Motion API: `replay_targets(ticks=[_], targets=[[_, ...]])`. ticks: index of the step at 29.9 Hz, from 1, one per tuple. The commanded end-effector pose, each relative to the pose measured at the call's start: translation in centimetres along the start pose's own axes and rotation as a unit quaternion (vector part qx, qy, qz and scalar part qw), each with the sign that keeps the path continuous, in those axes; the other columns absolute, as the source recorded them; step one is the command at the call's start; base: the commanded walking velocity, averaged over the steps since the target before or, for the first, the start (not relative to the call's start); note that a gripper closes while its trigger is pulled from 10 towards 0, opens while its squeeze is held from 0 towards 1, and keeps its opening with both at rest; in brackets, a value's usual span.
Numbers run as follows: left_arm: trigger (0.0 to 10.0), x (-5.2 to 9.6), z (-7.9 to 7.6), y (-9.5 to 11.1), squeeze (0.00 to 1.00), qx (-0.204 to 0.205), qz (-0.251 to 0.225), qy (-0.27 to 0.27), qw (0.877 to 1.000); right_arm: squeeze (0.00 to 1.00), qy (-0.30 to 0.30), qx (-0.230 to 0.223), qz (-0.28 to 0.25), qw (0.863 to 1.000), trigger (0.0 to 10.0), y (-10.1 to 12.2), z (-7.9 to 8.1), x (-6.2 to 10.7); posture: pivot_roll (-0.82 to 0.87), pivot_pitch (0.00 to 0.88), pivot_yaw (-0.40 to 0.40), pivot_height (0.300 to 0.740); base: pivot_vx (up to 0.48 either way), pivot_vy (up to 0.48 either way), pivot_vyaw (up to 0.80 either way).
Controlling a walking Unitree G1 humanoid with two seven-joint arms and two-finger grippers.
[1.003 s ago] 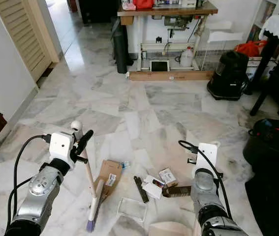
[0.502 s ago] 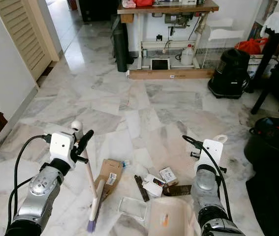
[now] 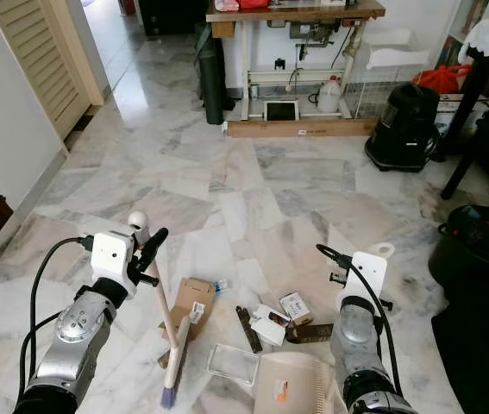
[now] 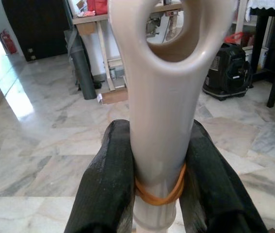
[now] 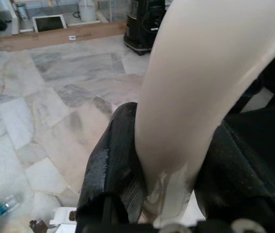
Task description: Sweep floor
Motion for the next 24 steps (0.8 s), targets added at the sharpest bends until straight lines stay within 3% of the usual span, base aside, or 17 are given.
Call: replay_targets(ticks=[1,24], targets=[[10.0,-0.6,0.7,1.6,0.0,-0.003,-0.032,0.003,0.999,0.0,0.001,0.007,-0.004,1.0,10.0,-0.2,0.0,0.2,0.09,0.009,0.054,0.74,0.0,0.0,0.0],[10.0,-1.2,0.6,2.2,0.0,0.022,-0.04,-0.005,0.999,0.0,0.0,0.013,0.008,1.0,10.0,-1.8,-0.1,1.3,0.1,0.019,0.06,0.74,0.0,0.0,0.0]])
Point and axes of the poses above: a point about 5 cm out from each wrist's last joint towards the gripper, its own x axis pointing back from the gripper into the wrist, its own y axis along the axis of the wrist's last joint, z = x × y, the point moved 1 cm from there along -x, pointing out of the wrist towards the gripper, and after that the axes turned 10 degrees about -x, right-handed, at the moved point
